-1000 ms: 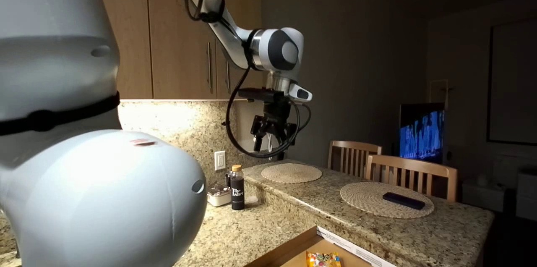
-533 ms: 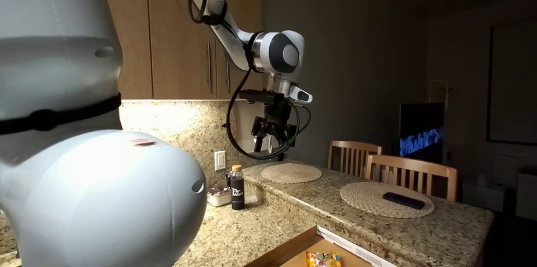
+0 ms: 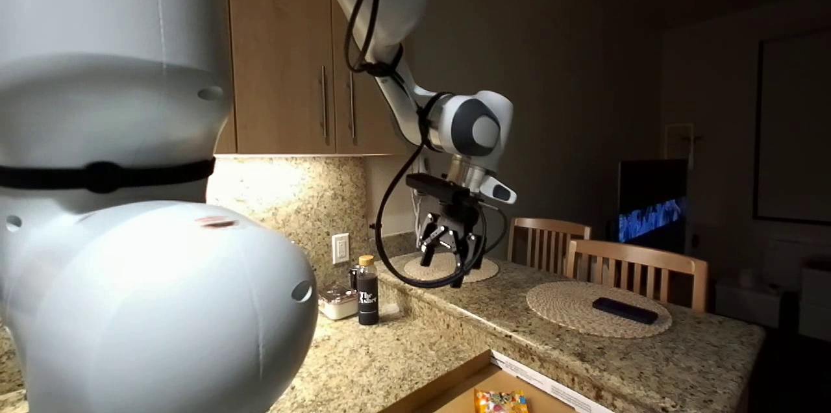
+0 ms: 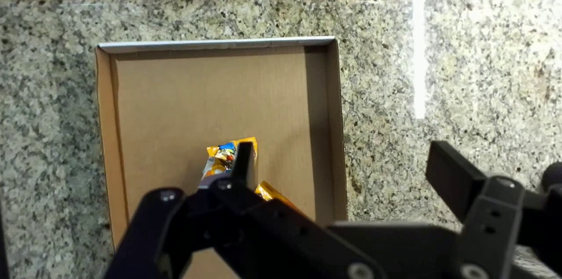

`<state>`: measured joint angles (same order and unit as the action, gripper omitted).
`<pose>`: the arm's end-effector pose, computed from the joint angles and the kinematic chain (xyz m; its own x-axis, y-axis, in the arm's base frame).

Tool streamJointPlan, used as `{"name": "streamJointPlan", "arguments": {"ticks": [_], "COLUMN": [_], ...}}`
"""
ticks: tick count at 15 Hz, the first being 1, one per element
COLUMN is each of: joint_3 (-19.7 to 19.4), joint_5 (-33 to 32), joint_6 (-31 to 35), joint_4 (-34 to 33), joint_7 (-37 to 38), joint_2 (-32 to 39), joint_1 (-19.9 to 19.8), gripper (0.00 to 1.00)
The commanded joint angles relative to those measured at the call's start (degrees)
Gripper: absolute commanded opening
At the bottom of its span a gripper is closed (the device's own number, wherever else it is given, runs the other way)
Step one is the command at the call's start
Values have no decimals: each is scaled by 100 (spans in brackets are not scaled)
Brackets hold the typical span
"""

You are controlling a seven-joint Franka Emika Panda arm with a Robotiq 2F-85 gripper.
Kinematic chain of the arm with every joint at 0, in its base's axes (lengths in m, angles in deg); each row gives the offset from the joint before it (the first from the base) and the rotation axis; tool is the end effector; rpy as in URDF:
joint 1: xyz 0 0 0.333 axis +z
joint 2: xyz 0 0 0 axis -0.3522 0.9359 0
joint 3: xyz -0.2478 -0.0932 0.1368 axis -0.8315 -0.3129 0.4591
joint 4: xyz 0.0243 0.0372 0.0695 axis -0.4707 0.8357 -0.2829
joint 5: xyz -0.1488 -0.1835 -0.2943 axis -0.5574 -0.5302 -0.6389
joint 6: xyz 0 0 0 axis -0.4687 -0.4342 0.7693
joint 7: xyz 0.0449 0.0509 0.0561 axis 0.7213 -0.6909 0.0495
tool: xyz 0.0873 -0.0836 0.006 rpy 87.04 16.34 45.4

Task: Remove the two sachets from the box and place them on the upper countertop

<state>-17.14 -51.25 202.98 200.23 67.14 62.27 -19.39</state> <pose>0.4772 0.0429 0.3264 0.9207 -0.2763 -0.2758 -0.3327 -0.9249 -0.1841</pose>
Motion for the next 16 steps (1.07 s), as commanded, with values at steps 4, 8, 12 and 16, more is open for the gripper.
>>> {"name": "streamJointPlan", "arguments": {"ticks": [4,8,12,16], "joint_3": [-460,-484,-492,-564], "joint_5": [1621,1886,2086,1684], "joint_6": [-408,-431,-537,-1], "joint_4": [-331,-282,-430,-966], "joint_7": [-696,-593,-612,95], "joint_2": [1226,1391,1606,2379], "joint_1": [-550,-620,-660,-511], "gripper": [100,100,100,100]}}
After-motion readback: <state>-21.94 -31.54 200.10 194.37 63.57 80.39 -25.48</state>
